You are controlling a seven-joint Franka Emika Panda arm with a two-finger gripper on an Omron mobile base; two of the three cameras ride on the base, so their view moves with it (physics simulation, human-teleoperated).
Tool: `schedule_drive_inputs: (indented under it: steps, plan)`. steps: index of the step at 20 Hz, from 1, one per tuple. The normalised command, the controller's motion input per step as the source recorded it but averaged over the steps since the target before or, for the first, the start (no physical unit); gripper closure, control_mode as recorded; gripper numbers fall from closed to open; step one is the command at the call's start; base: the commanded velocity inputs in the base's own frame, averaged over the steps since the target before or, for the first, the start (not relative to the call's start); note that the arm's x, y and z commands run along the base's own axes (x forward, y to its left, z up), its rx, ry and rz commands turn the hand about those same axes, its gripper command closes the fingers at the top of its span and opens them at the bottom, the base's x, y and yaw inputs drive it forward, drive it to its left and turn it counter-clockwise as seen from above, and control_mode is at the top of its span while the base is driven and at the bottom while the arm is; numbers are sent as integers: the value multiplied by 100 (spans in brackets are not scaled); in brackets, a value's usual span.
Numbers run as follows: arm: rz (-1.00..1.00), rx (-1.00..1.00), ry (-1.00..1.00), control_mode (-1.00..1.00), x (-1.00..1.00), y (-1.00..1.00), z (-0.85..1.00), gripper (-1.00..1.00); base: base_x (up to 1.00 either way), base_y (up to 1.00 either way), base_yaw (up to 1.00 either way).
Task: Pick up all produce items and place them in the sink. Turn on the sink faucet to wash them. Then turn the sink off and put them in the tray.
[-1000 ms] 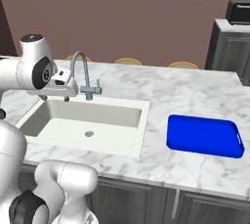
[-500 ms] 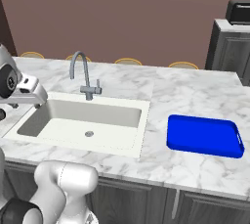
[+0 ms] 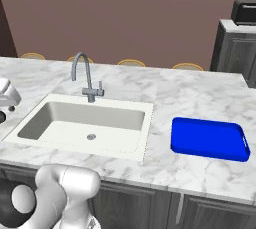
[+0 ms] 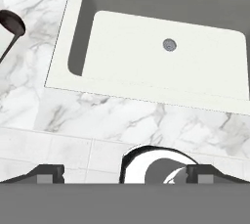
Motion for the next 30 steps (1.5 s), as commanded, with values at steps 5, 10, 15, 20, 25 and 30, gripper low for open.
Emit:
schedule_drive_inputs:
  steps: [5,10,15,20,25,30]
  plan:
    - [0,-3,10,-100,0,77,-2,-100,0,0,0]
    - [0,-1,9,-100,0,74,-11,-100,0,0,0]
    - [0,0,7,-100,0,64,-15,-100,0,0,0]
    - [0,0,9,-100,4,59,-17,-100,0,0,0]
    - [0,0,12,-100,20,51,-25,-100,0,0,0]
    - [0,0,13,-100,37,53,-33,-100,0,0,0]
